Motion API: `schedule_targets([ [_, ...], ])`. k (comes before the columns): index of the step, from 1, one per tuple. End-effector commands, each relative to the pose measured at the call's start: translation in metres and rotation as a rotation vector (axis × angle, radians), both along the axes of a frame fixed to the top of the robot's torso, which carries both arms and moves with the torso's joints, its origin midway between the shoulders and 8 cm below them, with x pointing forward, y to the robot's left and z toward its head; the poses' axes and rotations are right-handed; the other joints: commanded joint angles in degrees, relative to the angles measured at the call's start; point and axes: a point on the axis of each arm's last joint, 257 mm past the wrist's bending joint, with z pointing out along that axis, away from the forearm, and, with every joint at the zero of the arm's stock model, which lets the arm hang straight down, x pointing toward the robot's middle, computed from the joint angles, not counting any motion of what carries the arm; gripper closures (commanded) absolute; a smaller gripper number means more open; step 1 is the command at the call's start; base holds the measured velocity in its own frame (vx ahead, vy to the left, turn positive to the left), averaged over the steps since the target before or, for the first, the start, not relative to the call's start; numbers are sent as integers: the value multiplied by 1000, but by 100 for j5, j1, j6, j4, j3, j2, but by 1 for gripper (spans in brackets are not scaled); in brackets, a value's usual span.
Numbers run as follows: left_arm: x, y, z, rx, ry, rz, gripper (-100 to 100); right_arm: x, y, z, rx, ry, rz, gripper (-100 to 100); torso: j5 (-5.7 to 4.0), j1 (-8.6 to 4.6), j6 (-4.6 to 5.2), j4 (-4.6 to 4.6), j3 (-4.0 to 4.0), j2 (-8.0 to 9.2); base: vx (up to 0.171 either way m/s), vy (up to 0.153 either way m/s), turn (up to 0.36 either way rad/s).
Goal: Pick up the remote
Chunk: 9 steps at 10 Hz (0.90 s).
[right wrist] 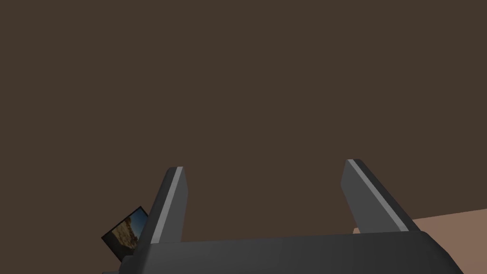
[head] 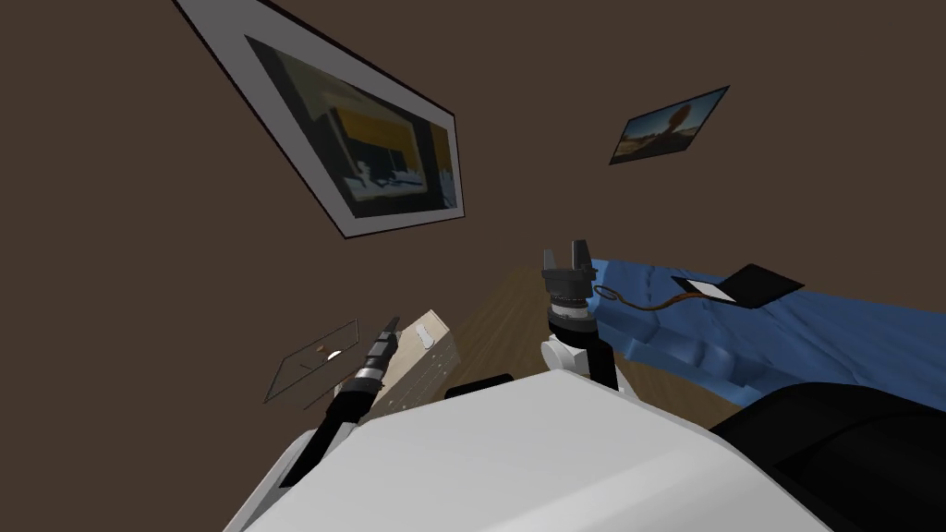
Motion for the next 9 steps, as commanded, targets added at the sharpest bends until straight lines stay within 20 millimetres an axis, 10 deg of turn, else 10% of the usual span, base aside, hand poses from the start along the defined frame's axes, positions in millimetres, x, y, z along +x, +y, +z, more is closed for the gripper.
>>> schedule_targets([
  [1,-9,13,-42,19,116,16,-100,0,0,0,0,0,0,0,0,0,0,0,0,0,64,-28,-235],
  [9,-100,70,-196,76,555,95,-100,0,0,0,0,0,0,0,1,6,-4,-5,-12,-21,83,-19,-166],
])
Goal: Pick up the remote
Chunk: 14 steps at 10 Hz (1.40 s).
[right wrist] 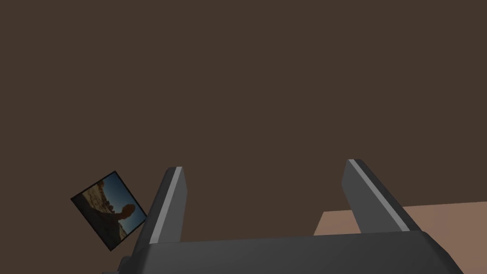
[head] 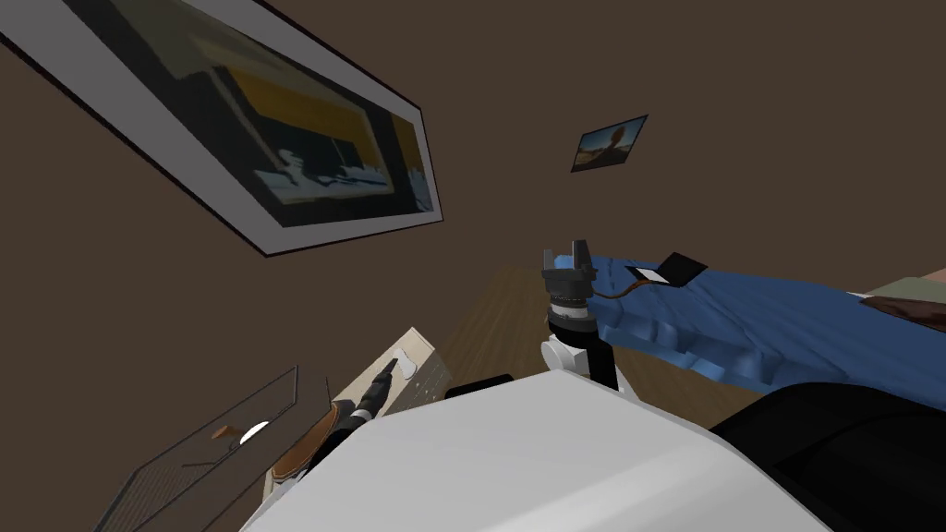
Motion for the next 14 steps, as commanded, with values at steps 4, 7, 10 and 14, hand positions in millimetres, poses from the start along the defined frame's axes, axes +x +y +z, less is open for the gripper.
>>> schedule_targets([
  [4,-96,36,-86,34,288,48,-100,0,0,0,0,0,0,0,-2,-6,-3,-3,-6,-9,135,-13,-241],
  [7,-157,53,-120,48,434,71,-100,0,0,0,0,0,0,0,0,2,-4,-3,-7,-11,135,6,-211],
  [10,-218,66,-145,60,564,88,-100,0,0,0,0,0,0,0,-1,0,-4,-3,-9,-13,139,14,-217],
  [14,-274,78,-161,71,675,99,-100,0,0,0,0,0,0,0,-2,-4,-2,-3,-8,-13,131,24,-164],
])
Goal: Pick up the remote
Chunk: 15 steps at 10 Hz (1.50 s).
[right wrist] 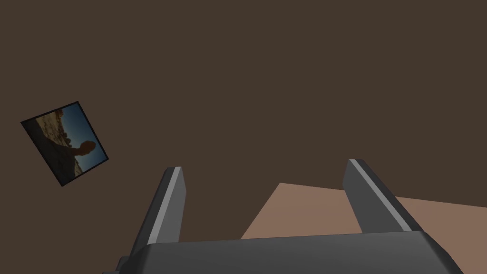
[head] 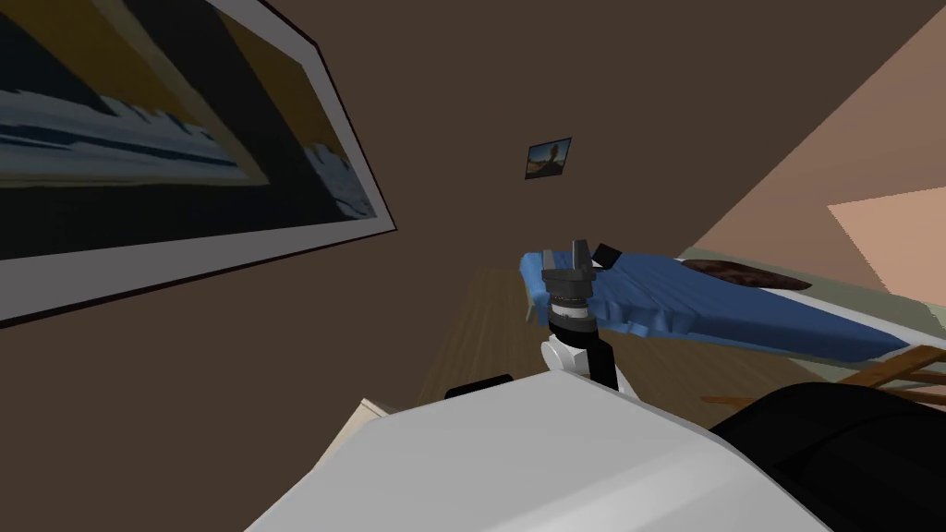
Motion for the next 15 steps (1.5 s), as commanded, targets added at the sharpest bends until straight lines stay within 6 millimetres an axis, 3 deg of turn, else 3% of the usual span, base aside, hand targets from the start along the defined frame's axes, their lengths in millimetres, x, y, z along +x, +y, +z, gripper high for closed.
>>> schedule_targets([
  [1,-30,8,-7,4,55,5,-100,0,0,0,0,0,0,0,0,0,0,0,0,0,102,14,-200],
  [2,-54,12,-10,7,99,8,-100,0,0,0,0,0,0,0,0,1,3,1,1,0,160,21,-302],
  [4,-54,12,-10,7,100,9,-100,0,0,0,0,0,0,0,0,0,-2,-2,-5,-8,85,22,-13],
  [6,-94,17,-15,10,172,14,-100,0,0,0,0,0,0,0,-1,-4,2,4,9,14,91,31,-183],
  [7,-94,17,-15,10,172,14,-100,0,0,0,0,0,0,0,0,6,1,1,2,2,103,34,-86],
  [10,-157,17,-18,3,275,26,-100,0,0,0,0,0,0,0,0,1,4,-2,-6,-13,148,43,-230],
  [11,-149,17,-19,6,256,25,-100,0,0,0,0,0,0,0,2,13,-1,-5,-14,-25,82,45,-24],
  [12,-151,17,-19,6,258,23,0,0,0,0,0,0,0,0,1,2,-2,-1,-2,-1,14,8,1],
  [13,-148,12,-27,5,255,27,-100,0,0,0,0,0,0,0,-2,-10,-3,5,12,22,-1,25,-23],
  [15,-144,4,-38,3,253,31,-100,0,0,0,0,0,0,0,-2,-14,-2,10,24,42,-15,2,-47],
])
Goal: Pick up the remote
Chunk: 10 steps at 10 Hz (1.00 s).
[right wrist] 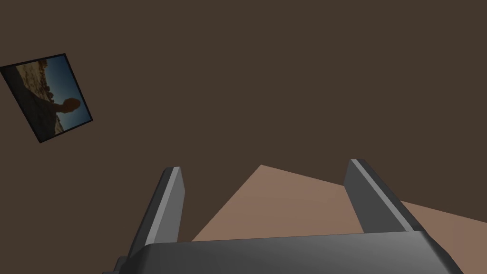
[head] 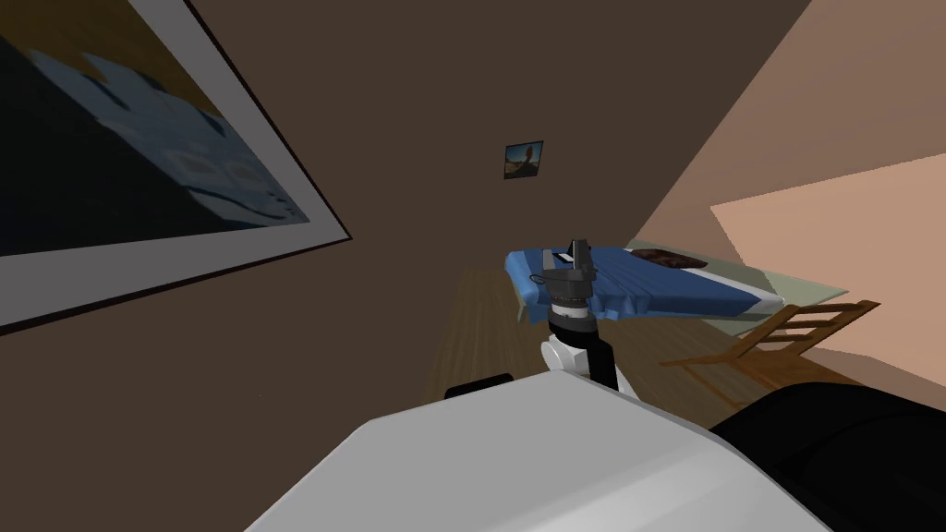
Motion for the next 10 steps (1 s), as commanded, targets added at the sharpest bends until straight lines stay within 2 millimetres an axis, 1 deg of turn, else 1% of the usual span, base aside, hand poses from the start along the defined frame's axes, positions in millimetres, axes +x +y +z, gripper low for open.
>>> schedule_targets([
  [1,4,-7,-8,-3,-3,2,-100,0,0,0,0,0,0,0,0,0,0,0,0,0,-10,-1,-34],
  [2,1,-4,-5,0,2,2,-100,0,0,0,0,0,0,0,5,1,3,4,1,-2,0,0,0],
  [3,1,-4,-6,0,2,2,100,0,0,0,0,0,0,0,5,3,2,3,0,-4,-4,1,12],
  [4,-2,-3,-6,1,7,2,100,0,0,0,0,0,0,0,7,1,9,8,0,-8,0,0,0],
  [7,0,-4,-6,0,3,2,100,0,0,0,0,0,0,0,4,2,4,4,-1,-6,0,0,0],
  [8,1,-4,-6,0,3,2,0,0,0,0,0,0,0,0,3,1,4,3,-1,-7,0,0,0],
  [9,0,1,2,-1,-1,-1,100,0,0,0,0,0,0,0,3,1,4,3,-2,-7,9,5,51],
  [10,-1,5,8,0,0,-4,100,0,0,0,0,0,0,0,0,1,2,2,-3,-9,15,0,50],
])
